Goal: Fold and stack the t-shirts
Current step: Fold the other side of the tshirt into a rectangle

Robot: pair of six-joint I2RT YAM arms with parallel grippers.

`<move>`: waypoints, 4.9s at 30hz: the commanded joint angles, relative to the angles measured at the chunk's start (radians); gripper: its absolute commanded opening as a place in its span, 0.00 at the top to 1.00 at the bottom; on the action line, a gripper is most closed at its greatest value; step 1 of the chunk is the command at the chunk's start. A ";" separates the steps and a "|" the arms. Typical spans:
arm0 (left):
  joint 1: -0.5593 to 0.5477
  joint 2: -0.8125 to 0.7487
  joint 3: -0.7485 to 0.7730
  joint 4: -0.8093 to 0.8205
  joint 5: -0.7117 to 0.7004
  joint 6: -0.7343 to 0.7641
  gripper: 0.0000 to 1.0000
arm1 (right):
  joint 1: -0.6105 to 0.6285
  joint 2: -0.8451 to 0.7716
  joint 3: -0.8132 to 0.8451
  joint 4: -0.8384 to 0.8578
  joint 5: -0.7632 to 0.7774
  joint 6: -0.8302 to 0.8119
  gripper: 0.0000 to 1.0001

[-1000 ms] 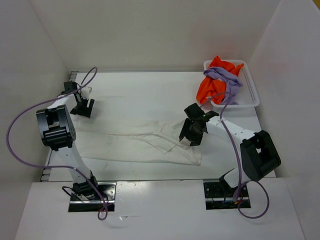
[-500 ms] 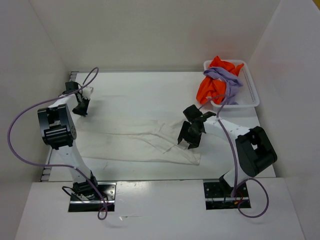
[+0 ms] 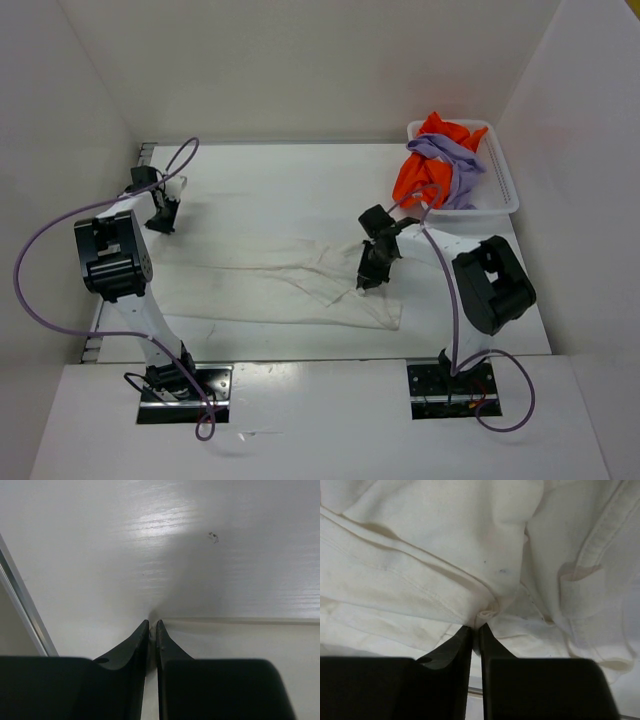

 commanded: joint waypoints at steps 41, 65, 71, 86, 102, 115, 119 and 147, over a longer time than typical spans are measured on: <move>0.006 -0.014 -0.022 -0.034 -0.066 0.053 0.85 | 0.035 -0.219 0.179 -0.246 -0.075 -0.095 0.44; 0.006 -0.025 -0.022 -0.045 -0.066 0.053 0.82 | 0.100 0.401 0.624 -0.043 0.100 -0.203 0.43; 0.006 -0.025 -0.022 -0.045 -0.066 0.053 0.82 | 0.130 0.413 0.630 -0.068 0.079 -0.203 0.44; 0.006 -0.025 -0.031 -0.045 -0.075 0.053 0.82 | 0.139 0.404 0.568 -0.068 0.047 -0.203 0.79; 0.006 -0.044 -0.031 -0.045 -0.094 0.062 0.82 | 0.178 0.257 0.509 -0.078 -0.120 -0.286 1.00; 0.006 -0.044 -0.040 -0.045 -0.094 0.071 0.82 | 0.300 0.287 0.523 -0.140 -0.279 -0.351 1.00; 0.006 -0.053 -0.028 -0.045 -0.094 0.071 0.82 | 0.328 0.300 0.560 -0.166 -0.279 -0.391 0.97; -0.114 -0.445 0.112 -0.206 0.063 0.079 0.10 | 0.089 -0.292 0.135 -0.157 0.171 -0.026 0.45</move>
